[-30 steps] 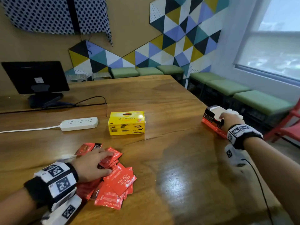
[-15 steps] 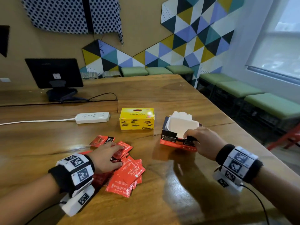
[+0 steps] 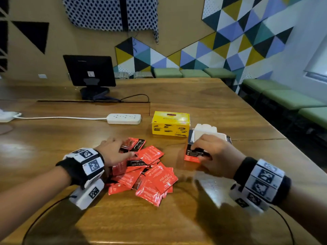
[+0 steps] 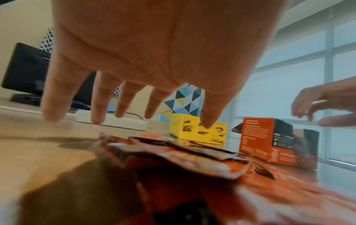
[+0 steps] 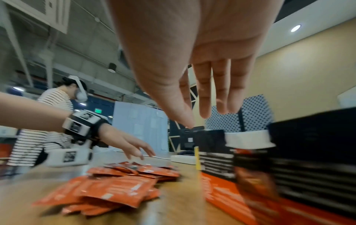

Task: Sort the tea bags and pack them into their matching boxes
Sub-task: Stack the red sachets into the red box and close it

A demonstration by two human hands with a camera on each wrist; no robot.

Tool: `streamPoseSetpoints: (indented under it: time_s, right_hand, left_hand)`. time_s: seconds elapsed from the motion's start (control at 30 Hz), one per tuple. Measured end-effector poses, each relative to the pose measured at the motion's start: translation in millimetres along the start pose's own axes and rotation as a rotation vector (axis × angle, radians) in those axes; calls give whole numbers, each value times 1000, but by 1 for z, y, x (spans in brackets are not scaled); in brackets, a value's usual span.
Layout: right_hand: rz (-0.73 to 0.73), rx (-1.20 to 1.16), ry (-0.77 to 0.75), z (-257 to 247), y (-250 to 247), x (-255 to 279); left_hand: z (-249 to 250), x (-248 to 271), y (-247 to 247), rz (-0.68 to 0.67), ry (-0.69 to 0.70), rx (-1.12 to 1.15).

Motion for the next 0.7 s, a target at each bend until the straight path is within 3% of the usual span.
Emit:
streamPoseSetpoints:
  time_s: [0.07,0.17,0.23,0.37,0.7]
  right_hand:
    - [-118,-74,-13,-22,19,-8]
    - [-510,-23,36,-47,65,-10]
    - [-686,19,53,-59,84,-12]
    - [-705,-32,38,-74,99,-25]
    - [-624,-22,39,-83,103,-47]
  left_hand:
    - [-5,-2,2,-24,-25,17]
    - [-7,-2,7,-43,-47,6]
    - [-6,-2,10,-33,-53,-44]
    - [-1,0,13,-27,-39,-12]
    - [14,8,23,-100,-27,427]
Point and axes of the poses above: each hand's wrist, its own x-axis away from the middle knuckle, its own y-axis out of the palm, z = x × y, the point moved 8 cm from there along -x, towards the middle knuckle, and after that the axes turned 6 degrees about x, right-handed, at the moved point
